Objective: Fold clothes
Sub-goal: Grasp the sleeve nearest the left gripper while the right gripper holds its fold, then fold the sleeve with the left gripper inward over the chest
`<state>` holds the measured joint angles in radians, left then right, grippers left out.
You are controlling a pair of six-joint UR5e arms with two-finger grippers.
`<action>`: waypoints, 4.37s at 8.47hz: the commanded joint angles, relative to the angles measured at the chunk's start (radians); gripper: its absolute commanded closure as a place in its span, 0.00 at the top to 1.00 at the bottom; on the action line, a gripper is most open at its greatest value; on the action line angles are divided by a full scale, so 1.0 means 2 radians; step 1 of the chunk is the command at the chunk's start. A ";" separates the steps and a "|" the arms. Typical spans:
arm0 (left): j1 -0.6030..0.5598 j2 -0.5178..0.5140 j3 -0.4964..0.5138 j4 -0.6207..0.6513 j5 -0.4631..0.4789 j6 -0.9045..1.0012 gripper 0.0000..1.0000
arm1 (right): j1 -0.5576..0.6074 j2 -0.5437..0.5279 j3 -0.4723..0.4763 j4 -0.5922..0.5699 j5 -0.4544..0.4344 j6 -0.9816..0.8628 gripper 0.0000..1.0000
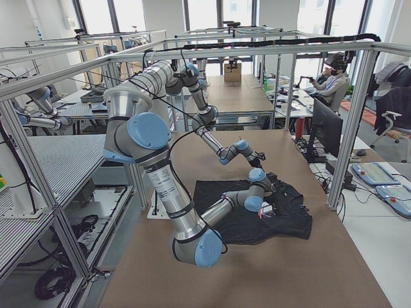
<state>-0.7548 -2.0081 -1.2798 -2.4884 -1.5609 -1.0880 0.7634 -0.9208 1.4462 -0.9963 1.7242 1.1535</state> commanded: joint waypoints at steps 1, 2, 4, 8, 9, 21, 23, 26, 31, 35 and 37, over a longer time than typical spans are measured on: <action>-0.001 0.000 -0.004 0.000 0.003 0.000 0.08 | -0.002 -0.004 0.002 0.003 0.000 0.001 0.94; -0.001 0.000 -0.007 0.000 0.002 0.000 0.00 | -0.002 -0.010 0.009 0.003 0.000 0.004 0.94; -0.003 0.001 -0.020 0.003 -0.002 -0.001 0.00 | -0.002 -0.022 0.022 0.003 0.000 0.004 0.94; -0.001 -0.007 -0.122 0.160 0.002 -0.010 0.00 | -0.010 -0.025 0.022 0.003 0.000 0.008 0.94; 0.001 -0.015 -0.122 0.172 0.003 -0.025 0.00 | -0.010 -0.026 0.022 0.003 0.000 0.008 0.94; 0.061 -0.146 -0.039 0.243 0.079 -0.093 1.00 | -0.010 -0.037 0.021 0.003 -0.005 0.005 0.94; 0.059 -0.146 -0.039 0.241 0.079 -0.090 1.00 | -0.009 -0.037 0.021 0.003 -0.005 0.005 0.94; 0.049 -0.145 0.005 0.165 0.076 -0.073 1.00 | -0.010 -0.037 0.021 0.003 -0.005 0.004 0.94; 0.048 -0.147 0.042 0.111 0.074 -0.076 0.79 | -0.010 -0.037 0.022 0.005 -0.005 0.008 0.94; 0.037 -0.148 0.047 0.112 0.072 -0.075 0.71 | -0.010 -0.037 0.025 0.005 -0.005 0.008 0.94; 0.035 -0.150 0.058 0.111 0.072 -0.075 0.71 | -0.011 -0.037 0.022 0.003 -0.005 0.006 0.94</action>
<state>-0.6791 -2.3046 -1.1817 -2.2648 -1.4170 -1.2383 0.7428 -0.9955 1.4955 -0.9871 1.7150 1.1694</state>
